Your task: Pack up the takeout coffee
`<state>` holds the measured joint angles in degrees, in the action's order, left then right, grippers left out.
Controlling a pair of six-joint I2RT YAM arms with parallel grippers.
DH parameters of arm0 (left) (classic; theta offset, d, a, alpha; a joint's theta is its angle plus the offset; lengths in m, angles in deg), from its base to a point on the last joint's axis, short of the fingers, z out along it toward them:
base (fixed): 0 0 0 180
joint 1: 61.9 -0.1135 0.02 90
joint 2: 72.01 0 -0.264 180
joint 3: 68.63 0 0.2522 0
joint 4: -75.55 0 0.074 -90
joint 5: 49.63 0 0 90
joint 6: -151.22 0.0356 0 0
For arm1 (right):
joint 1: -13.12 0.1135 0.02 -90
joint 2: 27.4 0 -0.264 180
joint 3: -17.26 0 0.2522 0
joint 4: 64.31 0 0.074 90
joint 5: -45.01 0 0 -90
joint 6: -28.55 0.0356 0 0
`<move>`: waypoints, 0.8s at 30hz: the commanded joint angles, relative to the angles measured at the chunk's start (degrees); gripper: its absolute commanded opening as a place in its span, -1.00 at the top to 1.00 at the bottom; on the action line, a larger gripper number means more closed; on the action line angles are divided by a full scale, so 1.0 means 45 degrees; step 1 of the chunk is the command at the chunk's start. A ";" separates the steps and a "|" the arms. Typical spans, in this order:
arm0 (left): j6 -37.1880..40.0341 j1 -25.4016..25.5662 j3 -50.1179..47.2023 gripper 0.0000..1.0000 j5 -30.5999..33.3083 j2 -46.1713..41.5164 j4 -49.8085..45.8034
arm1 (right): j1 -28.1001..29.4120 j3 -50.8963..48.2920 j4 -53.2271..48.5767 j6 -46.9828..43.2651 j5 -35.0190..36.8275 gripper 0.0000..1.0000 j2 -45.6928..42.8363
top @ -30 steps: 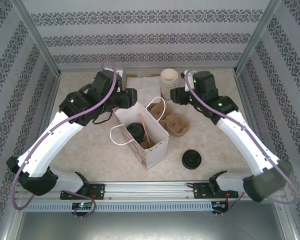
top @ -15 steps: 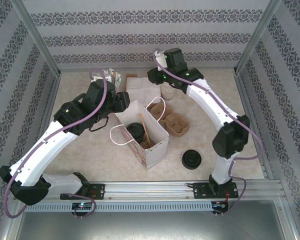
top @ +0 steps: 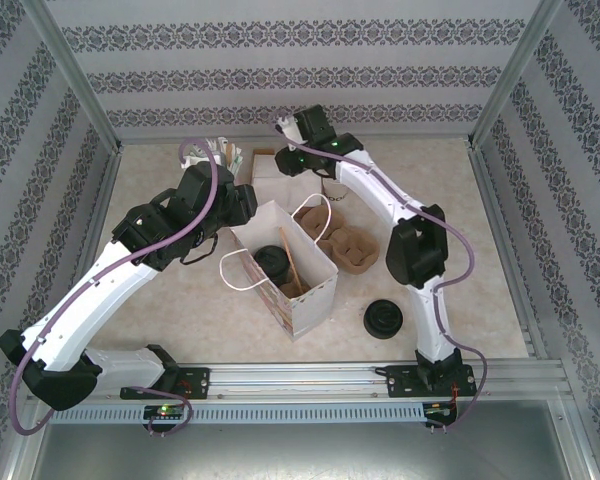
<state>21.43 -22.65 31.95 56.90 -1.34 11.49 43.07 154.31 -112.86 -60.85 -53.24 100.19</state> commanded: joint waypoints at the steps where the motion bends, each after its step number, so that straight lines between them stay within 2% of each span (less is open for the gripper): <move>1: -0.0279 -0.0169 -0.0115 -0.14 0.0426 -0.0127 0.0355 | 0.0196 0.0737 -0.0551 -0.0374 0.0777 0.37 0.0587; 12: -0.0371 -0.0166 0.0237 -0.15 0.0417 0.0245 0.0013 | 0.0257 0.1556 -0.0784 -0.0015 0.2430 0.27 0.2008; 24: -0.0290 -0.0165 0.0832 -0.15 0.0381 0.0998 -0.0149 | 0.0099 0.2412 -0.0766 0.0259 0.2663 0.16 0.3289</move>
<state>20.40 -22.67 33.55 57.40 2.69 11.45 43.73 162.88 -115.61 -60.41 -42.59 113.32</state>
